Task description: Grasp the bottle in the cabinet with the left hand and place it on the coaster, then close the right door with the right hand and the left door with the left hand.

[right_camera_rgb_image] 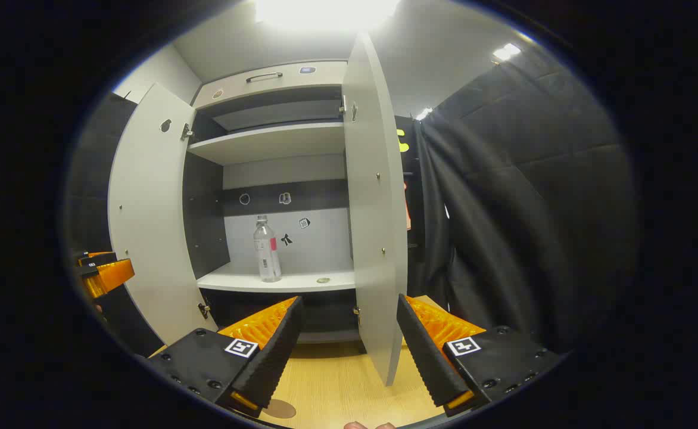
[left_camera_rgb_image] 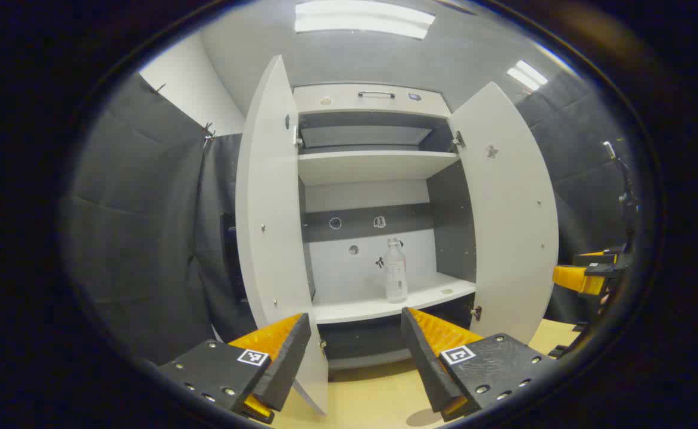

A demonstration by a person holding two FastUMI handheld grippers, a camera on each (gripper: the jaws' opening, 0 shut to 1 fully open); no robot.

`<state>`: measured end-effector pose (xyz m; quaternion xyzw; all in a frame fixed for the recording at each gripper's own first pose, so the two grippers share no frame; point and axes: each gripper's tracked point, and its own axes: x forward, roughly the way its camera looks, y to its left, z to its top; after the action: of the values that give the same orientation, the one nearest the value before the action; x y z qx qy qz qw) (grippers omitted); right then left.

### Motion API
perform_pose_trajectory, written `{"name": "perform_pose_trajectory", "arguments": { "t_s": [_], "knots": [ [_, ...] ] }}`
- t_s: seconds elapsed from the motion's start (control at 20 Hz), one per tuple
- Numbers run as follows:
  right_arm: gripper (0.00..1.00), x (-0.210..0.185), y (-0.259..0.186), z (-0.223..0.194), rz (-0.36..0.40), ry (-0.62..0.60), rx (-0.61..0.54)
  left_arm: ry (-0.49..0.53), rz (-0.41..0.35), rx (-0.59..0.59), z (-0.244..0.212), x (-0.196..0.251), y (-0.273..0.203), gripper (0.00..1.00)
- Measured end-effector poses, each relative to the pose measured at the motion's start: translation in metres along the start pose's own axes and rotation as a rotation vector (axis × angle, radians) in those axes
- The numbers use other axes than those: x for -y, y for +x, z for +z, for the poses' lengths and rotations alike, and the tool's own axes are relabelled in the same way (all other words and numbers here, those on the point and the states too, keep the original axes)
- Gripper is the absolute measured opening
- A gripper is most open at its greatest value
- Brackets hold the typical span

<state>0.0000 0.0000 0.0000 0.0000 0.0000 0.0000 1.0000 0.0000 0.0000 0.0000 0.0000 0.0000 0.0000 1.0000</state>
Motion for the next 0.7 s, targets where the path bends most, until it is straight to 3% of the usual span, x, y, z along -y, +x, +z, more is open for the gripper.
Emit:
{"name": "perform_pose_trajectory", "arguments": {
  "t_s": [0.05,0.55,0.6,0.7],
  "knots": [
    [0.99,-0.001,-0.001,0.0,0.001,0.0,-0.003,-0.004,0.0,-0.009,-0.004,0.003,-0.001,0.89],
    [0.99,0.011,-0.011,0.005,-0.024,-0.03,-0.003,-0.068,-0.03,-0.012,-0.013,0.011,0.0,0.88],
    [0.99,0.013,-0.012,0.005,-0.029,-0.032,-0.004,-0.075,-0.029,-0.014,-0.014,0.012,0.001,0.96],
    [0.99,0.016,-0.013,0.007,-0.042,-0.034,-0.002,-0.085,-0.031,-0.012,-0.015,0.013,0.003,0.96]
  ]
}}
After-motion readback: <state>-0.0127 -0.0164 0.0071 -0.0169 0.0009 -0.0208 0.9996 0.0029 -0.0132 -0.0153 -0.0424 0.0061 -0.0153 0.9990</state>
